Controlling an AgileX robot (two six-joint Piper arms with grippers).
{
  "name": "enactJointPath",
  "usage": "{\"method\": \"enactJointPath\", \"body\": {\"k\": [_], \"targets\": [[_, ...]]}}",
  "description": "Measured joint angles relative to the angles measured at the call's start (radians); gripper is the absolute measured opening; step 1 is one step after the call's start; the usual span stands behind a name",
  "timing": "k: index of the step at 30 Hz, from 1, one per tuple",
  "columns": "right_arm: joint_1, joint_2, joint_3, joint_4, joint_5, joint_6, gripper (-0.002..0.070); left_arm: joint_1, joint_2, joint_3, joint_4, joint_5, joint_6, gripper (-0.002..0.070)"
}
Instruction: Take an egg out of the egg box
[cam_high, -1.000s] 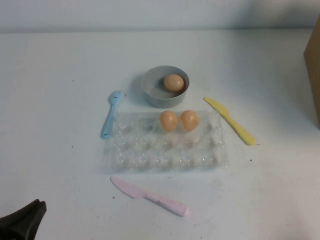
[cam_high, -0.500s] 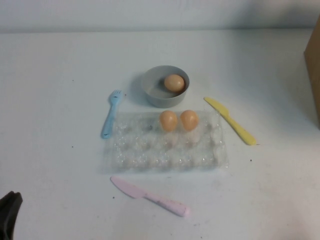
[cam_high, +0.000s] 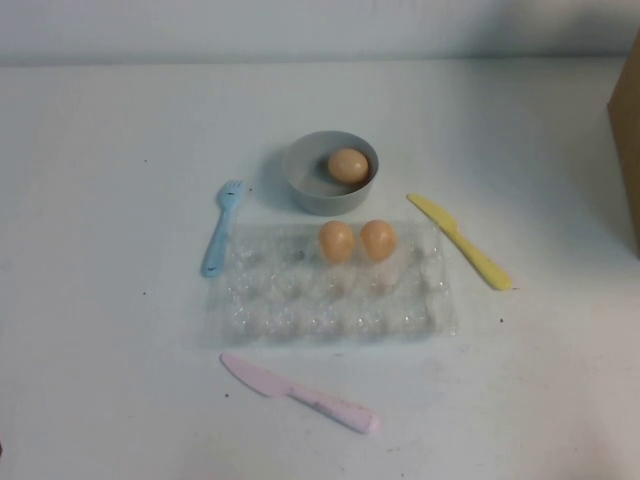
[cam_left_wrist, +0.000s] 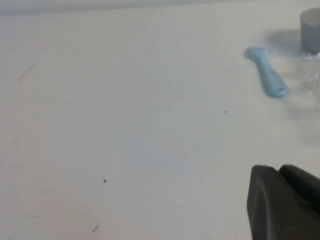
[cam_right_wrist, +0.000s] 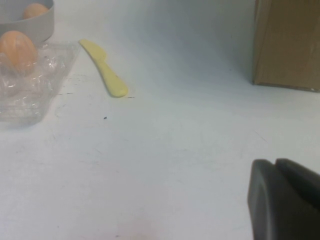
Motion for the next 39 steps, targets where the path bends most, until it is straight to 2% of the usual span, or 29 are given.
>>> {"method": "enactJointPath", "body": {"k": [6,39], "targets": [[0.000,0.000,0.000,0.000,0.000,0.000,-0.0017,0.004,0.000,0.000,0.022,0.076,0.000,-0.0003],[0.000,0.000,0.000,0.000,0.000,0.000,-0.0017,0.004,0.000,0.000,0.027,0.080,-0.031,-0.0003]]}}
